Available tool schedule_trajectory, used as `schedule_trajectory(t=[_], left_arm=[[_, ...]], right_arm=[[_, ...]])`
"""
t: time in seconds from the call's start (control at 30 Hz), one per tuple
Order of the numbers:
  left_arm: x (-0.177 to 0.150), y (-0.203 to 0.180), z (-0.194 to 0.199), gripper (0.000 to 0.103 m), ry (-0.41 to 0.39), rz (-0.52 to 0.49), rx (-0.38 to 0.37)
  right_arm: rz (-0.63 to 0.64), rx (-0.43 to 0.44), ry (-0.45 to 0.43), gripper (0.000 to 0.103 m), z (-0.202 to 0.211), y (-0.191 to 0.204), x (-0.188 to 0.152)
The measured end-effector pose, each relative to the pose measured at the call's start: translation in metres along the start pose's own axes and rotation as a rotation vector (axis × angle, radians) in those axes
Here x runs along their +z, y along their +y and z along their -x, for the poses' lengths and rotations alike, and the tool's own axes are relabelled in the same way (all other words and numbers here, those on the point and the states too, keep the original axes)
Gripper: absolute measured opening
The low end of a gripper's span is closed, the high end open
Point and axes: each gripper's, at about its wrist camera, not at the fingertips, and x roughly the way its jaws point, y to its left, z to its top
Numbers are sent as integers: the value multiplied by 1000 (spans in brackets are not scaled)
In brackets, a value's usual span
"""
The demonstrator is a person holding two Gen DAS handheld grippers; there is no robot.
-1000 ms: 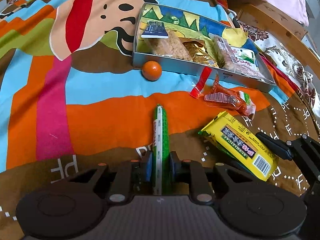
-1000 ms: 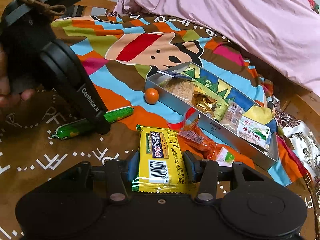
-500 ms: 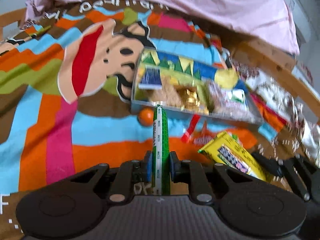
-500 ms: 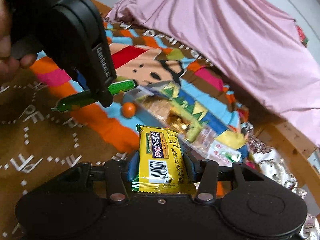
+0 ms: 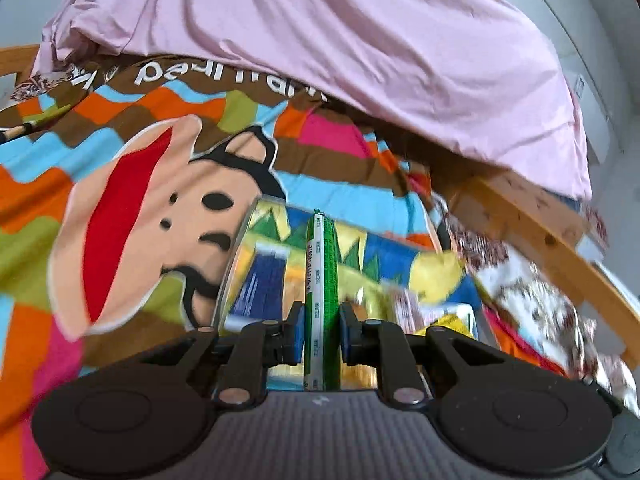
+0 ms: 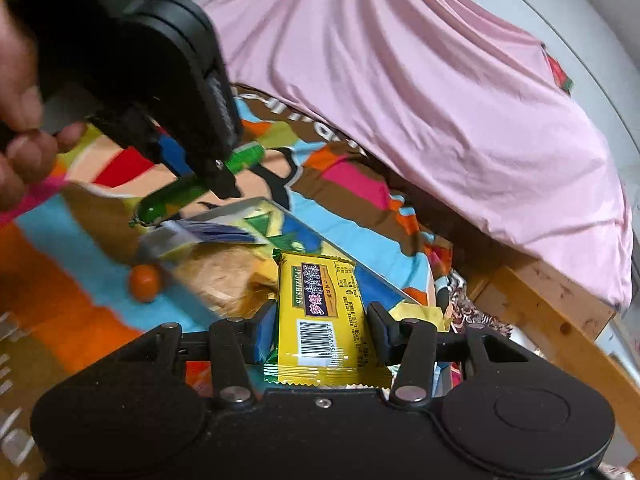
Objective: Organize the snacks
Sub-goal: 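Carry the wafer bar and green stick up and over the tin tray, then lower both snacks into the tray and open both tools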
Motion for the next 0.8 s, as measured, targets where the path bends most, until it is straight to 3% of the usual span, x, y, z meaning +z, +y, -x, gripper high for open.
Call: schedule_trajectory(t=[0.33,0.57,0.8], left_arm=[[22,20,-78,19,-74,76,-56],[11,26,-122,19,75,71,-79],[4,28,-140,19,127,50,-81]], right_arm=[[-175,17,44,50,-85,-8,16],[-177,12,134,50,-110,2,5],[-182,-5,178,50,-122,7,-1]])
